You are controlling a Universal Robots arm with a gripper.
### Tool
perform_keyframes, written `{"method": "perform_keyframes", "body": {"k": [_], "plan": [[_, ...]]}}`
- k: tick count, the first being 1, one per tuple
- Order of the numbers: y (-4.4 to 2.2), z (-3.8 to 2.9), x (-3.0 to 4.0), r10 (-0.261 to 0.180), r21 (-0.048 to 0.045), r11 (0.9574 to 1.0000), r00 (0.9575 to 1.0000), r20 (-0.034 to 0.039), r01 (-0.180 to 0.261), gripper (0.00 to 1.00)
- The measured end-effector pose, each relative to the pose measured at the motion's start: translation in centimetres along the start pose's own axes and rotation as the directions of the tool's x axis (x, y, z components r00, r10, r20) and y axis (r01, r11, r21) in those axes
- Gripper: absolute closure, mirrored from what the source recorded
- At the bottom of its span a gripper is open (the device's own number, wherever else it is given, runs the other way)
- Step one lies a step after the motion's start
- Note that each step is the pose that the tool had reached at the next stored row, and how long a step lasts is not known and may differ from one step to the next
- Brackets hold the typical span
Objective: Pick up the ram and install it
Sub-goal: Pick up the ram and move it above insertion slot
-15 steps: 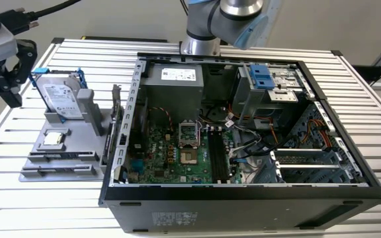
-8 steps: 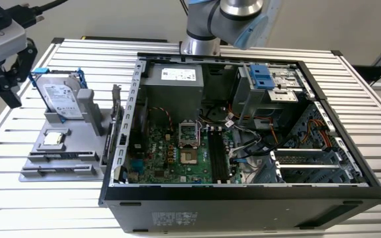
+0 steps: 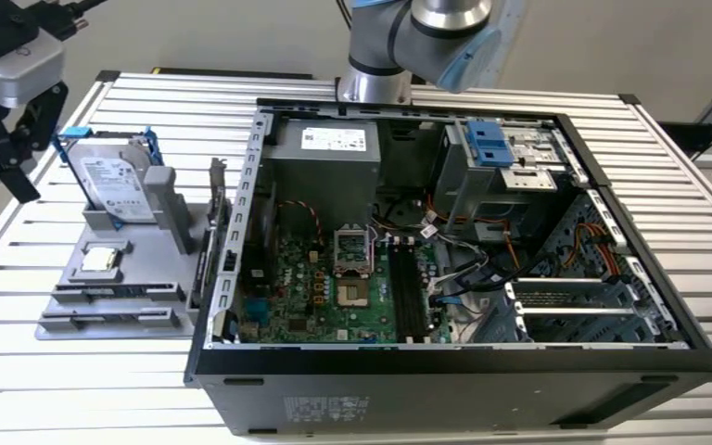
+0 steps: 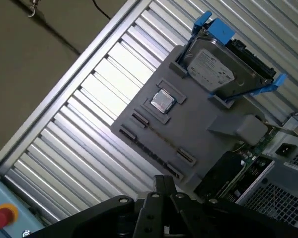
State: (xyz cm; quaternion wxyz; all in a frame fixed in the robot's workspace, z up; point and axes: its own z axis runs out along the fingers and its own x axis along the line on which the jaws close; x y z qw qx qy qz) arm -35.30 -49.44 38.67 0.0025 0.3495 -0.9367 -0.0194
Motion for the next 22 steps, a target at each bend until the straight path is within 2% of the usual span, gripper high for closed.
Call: {"method": "perform_keyframes", "body": {"k": [2,5,7,10,13,16,19,22], "plan": [[0.00,0.00,0.00,-0.035,-0.0003,0.9994,0.9994,-0.0013,0.035,1.00],[0.00,0.00,0.00,-0.090,-0.0009,0.9960,0.9960,-0.0034,0.090,1.00],[0.00,0.00,0.00,-0.127,-0.0014,0.9920,0.9920,-0.0049,0.127,1.00],[0.00,0.00,0.00,-0.180,-0.0021,0.9836,0.9836,-0.0068,0.180,1.00],[0.00,0.00,0.00,-0.234,-0.0031,0.9722,0.9721,-0.0088,0.234,1.00],[0.00,0.00,0.00,-0.286,-0.0041,0.9582,0.9581,-0.0107,0.286,1.00],[0.00,0.00,0.00,-0.338,-0.0051,0.9412,0.9411,-0.0124,0.338,1.00],[0.00,0.00,0.00,-0.389,-0.0063,0.9213,0.9212,-0.0142,0.389,1.00]]}}
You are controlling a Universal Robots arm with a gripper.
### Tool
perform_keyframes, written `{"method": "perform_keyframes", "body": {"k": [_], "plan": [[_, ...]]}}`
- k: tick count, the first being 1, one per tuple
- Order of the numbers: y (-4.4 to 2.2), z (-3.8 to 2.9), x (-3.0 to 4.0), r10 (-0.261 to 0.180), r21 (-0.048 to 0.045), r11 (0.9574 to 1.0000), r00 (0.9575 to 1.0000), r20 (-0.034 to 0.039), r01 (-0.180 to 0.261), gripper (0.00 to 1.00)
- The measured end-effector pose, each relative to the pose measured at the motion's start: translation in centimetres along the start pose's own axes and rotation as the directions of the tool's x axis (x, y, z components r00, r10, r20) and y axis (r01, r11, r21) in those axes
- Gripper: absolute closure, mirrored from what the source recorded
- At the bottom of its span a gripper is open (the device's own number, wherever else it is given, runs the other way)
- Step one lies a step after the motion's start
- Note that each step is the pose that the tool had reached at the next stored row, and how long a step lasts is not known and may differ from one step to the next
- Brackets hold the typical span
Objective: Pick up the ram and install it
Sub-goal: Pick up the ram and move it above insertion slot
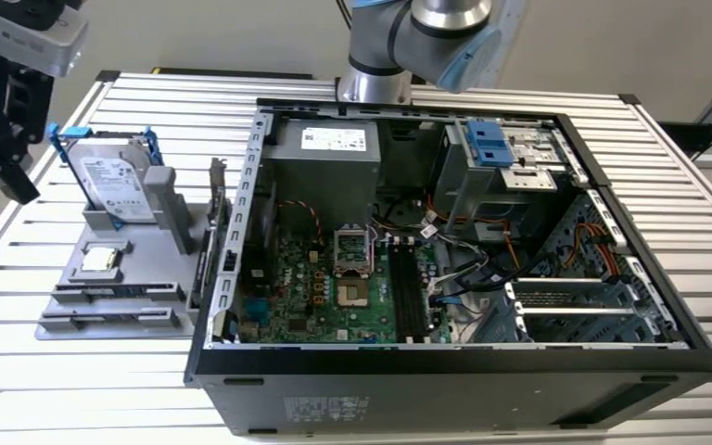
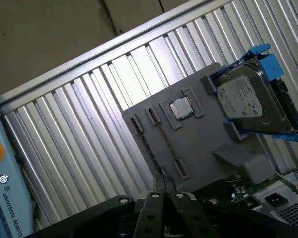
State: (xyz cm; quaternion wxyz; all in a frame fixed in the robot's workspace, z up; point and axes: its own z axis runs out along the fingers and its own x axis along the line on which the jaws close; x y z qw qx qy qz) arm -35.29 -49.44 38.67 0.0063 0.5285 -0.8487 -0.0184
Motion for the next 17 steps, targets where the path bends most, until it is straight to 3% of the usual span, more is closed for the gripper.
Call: {"method": "perform_keyframes", "body": {"k": [4,8,13,17], "plan": [[0.00,0.00,0.00,-0.072,-0.0007,0.9974,0.9974,-0.0029,0.072,1.00],[0.00,0.00,0.00,-0.145,-0.0016,0.9894,0.9894,-0.0056,0.145,1.00],[0.00,0.00,0.00,-0.235,-0.0030,0.9721,0.9720,-0.0089,0.235,1.00],[0.00,0.00,0.00,-0.304,-0.0044,0.9526,0.9525,-0.0114,0.304,1.00]]}}
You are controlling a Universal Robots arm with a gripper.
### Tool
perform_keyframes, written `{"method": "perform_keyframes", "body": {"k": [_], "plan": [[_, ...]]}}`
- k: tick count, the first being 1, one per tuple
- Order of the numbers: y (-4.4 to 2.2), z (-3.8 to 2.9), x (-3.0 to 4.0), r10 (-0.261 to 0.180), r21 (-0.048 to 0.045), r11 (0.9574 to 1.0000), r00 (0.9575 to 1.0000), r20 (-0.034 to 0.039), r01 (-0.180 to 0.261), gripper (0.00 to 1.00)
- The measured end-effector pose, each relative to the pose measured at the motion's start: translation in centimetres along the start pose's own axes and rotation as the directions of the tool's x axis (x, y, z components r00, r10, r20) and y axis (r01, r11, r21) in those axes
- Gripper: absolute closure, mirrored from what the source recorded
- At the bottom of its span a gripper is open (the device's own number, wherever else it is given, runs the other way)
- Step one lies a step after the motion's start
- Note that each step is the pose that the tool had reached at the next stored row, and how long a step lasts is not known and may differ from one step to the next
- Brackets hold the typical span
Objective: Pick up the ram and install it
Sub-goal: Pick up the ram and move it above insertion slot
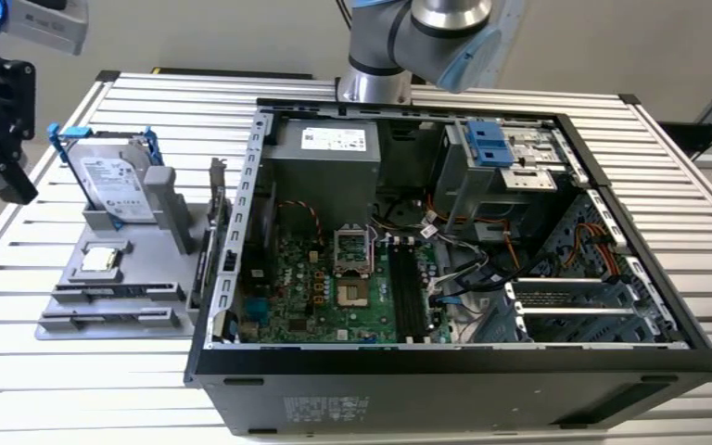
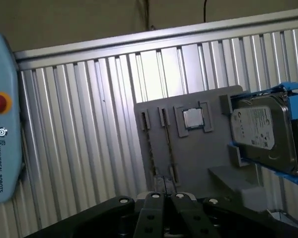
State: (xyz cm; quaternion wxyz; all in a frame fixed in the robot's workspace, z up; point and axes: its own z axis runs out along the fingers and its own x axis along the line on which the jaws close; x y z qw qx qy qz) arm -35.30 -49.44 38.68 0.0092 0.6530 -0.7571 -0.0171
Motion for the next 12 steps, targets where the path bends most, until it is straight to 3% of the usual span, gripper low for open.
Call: {"method": "perform_keyframes", "body": {"k": [3,6,9,12], "plan": [[0.00,0.00,0.00,-0.053,-0.0005,0.9986,0.9986,-0.0020,0.053,1.00],[0.00,0.00,0.00,-0.109,-0.0012,0.9941,0.9941,-0.0041,0.109,1.00],[0.00,0.00,0.00,-0.163,-0.0018,0.9867,0.9867,-0.0060,0.163,1.00],[0.00,0.00,0.00,-0.216,-0.0027,0.9765,0.9764,-0.0080,0.216,1.00]]}}
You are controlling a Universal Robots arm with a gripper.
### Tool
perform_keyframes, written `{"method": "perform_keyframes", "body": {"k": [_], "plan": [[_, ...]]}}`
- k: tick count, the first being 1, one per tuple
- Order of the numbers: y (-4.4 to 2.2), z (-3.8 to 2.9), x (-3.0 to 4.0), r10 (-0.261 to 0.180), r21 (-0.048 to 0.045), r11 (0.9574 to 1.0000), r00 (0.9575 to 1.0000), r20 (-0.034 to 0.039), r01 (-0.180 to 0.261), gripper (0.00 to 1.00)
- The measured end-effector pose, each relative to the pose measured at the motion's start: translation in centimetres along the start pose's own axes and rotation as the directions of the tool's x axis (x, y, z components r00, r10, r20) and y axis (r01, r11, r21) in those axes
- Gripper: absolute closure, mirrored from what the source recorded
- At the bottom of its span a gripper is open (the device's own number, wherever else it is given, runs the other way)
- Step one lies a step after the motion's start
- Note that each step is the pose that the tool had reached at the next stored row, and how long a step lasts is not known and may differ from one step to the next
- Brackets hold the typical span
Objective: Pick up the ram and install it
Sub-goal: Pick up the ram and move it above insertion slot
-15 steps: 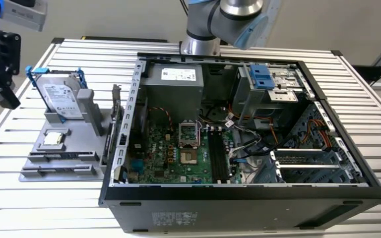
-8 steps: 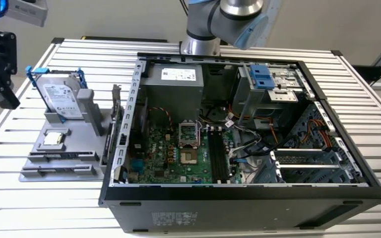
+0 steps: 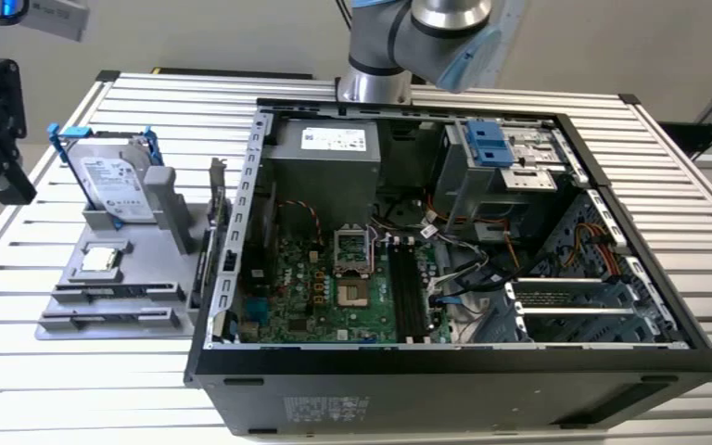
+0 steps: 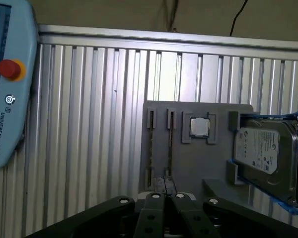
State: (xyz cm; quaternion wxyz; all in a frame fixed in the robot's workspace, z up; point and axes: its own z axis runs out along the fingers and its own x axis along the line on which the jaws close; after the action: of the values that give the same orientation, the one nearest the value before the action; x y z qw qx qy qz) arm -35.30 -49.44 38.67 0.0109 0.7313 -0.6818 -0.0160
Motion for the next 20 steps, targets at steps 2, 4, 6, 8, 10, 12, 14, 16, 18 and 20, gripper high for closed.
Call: {"method": "perform_keyframes", "body": {"k": [2,4,6,8,10,12,14,16,18,20], "plan": [[0.00,0.00,0.00,-0.036,-0.0004,0.9993,0.9993,-0.0014,0.036,1.00],[-0.03,-0.01,-0.01,-0.056,-0.0003,0.9984,0.9984,-0.0021,0.056,1.00],[-0.03,-0.01,0.00,-0.056,-0.0002,0.9984,0.9984,-0.0022,0.056,1.00],[-0.03,0.00,0.00,-0.056,-0.0001,0.9984,0.9984,-0.0022,0.056,0.00],[-0.03,0.00,0.00,-0.056,0.0000,0.9984,0.9984,-0.0022,0.056,0.00],[-0.03,0.00,0.00,-0.056,0.0000,0.9984,0.9984,-0.0022,0.056,0.00],[-0.03,0.00,0.00,-0.056,0.0001,0.9984,0.9984,-0.0022,0.056,0.00],[-0.03,0.00,0.00,-0.056,0.0001,0.9984,0.9984,-0.0022,0.056,0.00],[-0.03,0.03,0.00,-0.056,0.0002,0.9984,0.9984,-0.0024,0.056,0.00],[-0.06,0.37,-0.01,-0.056,0.0002,0.9984,0.9984,-0.0026,0.056,0.00]]}}
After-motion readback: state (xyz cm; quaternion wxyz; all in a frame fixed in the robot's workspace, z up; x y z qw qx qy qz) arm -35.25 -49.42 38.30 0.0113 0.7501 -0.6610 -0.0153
